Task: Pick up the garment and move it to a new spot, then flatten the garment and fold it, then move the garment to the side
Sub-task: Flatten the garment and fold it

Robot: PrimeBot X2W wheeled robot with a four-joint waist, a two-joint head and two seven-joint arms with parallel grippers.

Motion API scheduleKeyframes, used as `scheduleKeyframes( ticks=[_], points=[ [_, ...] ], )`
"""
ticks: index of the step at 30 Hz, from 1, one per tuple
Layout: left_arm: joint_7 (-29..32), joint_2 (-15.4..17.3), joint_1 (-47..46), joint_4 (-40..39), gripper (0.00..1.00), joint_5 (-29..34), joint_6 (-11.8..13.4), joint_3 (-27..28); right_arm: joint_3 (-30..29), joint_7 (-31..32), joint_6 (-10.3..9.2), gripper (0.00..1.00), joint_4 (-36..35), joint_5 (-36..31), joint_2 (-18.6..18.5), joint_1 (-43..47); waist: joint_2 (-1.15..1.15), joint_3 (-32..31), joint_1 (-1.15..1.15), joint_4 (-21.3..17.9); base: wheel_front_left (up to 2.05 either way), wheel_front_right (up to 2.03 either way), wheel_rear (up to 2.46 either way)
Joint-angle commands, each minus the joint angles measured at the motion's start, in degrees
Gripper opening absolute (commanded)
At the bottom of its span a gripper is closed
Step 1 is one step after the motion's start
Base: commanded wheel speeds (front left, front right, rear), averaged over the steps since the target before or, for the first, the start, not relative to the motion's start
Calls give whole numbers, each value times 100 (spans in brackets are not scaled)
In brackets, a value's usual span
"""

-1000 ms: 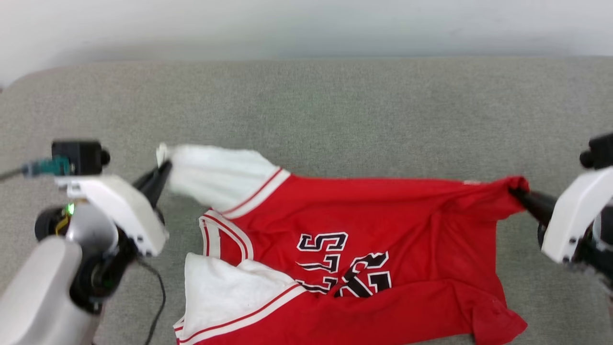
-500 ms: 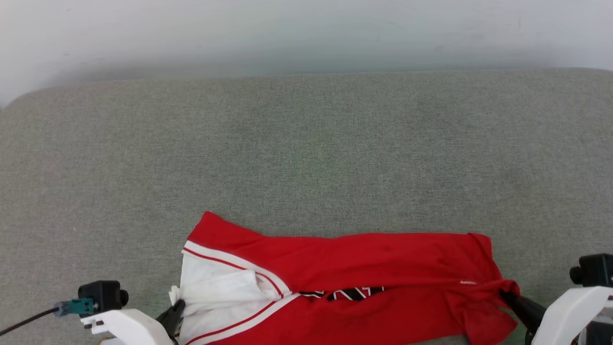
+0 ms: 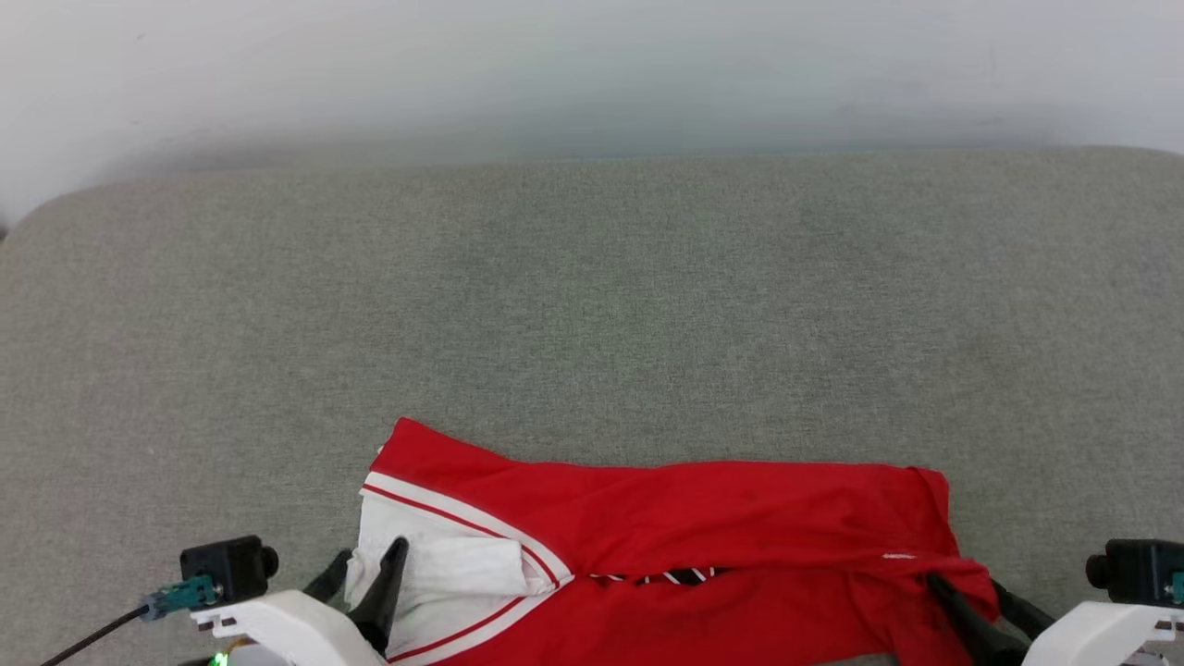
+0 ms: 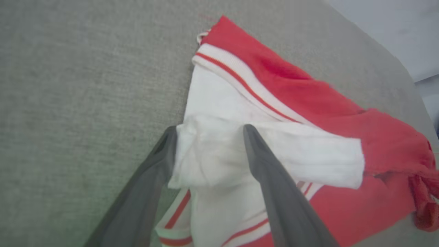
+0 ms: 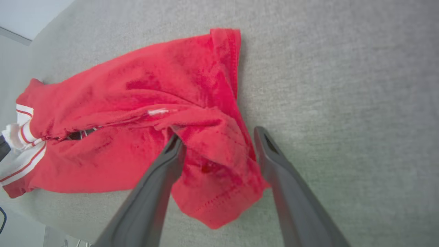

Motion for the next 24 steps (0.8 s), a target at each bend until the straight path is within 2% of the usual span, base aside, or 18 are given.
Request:
scheduleKeyframes(
  ticks=[1, 8, 9, 10, 12, 17, 24],
  points=[
    [-273, -63, -171, -117, 100, 175, 9, 40, 51, -117, -2, 100, -174, 41, -85, 7, 0, -82, 1, 15, 0, 0, 0],
    [-1062, -134, -381, -530, 100, 810, 190, 47, -97, 6, -2, 100, -538, 74, -392, -17, 0, -372, 1, 48, 0, 0, 0],
    [-1196, -145, -408, -588, 100, 910, 231, 62, -162, 80, -2, 100, -555, 80, -431, -25, 0, -390, 1, 53, 0, 0, 0],
    [-1602, -149, -446, -702, 100, 1247, 369, 91, -365, 362, -2, 100, -565, 142, -510, -117, 0, -428, 1, 58, 0, 0, 0],
    [-1820, -189, -470, -782, 100, 1451, 459, 121, -539, 600, -2, 100, -531, 140, -590, -149, 0, -435, 1, 80, 0, 0, 0],
    [-2068, -260, -550, -1018, 100, 1949, 637, 169, -827, 1237, -2, 100, -454, 217, -687, -290, 0, -334, 1, 217, 0, 0, 0],
    [-2128, -382, -691, -1244, 100, 2323, 600, 97, -788, 1843, -2, 100, -222, 298, -595, -394, 0, -108, 1, 486, 0, 0, 0]
  ],
)
